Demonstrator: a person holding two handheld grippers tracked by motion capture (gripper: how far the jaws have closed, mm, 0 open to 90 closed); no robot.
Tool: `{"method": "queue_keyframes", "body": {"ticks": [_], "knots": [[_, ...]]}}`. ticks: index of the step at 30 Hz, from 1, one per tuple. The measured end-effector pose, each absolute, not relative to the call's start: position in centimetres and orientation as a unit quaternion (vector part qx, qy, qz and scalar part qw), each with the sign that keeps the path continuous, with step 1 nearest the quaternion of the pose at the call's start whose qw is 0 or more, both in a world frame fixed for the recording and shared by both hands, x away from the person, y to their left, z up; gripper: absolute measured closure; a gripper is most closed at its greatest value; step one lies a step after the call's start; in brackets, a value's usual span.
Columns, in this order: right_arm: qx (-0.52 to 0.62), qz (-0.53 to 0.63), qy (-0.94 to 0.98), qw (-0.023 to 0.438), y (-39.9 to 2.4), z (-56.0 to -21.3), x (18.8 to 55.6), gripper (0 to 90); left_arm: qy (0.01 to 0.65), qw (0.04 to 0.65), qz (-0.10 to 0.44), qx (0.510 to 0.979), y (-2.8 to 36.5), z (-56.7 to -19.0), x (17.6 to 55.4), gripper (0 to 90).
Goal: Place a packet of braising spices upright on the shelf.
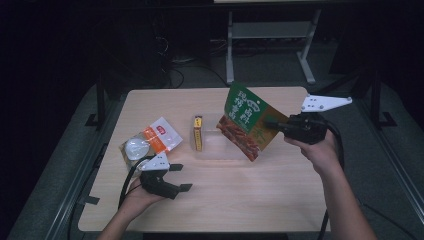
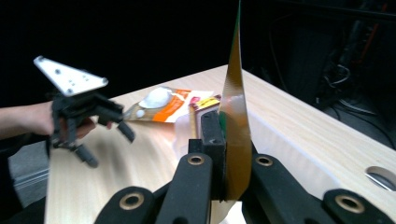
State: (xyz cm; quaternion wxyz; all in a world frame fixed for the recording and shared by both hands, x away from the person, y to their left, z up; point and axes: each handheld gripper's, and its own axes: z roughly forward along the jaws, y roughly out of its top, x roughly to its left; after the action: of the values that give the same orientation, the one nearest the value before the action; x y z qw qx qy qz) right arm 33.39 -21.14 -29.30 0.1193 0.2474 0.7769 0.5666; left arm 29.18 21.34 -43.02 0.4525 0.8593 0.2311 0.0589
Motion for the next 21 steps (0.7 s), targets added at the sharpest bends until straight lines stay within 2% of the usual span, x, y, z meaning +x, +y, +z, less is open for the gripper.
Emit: {"method": "queue_keyframes", "body": {"ticks": [21], "knots": [[0.298,0.542,0.770,0.154,-20.3,-29.2,37.2,90.0,0.221,0.437,0.057,0.870,21.3,-43.5,29.4,20.2]]}}
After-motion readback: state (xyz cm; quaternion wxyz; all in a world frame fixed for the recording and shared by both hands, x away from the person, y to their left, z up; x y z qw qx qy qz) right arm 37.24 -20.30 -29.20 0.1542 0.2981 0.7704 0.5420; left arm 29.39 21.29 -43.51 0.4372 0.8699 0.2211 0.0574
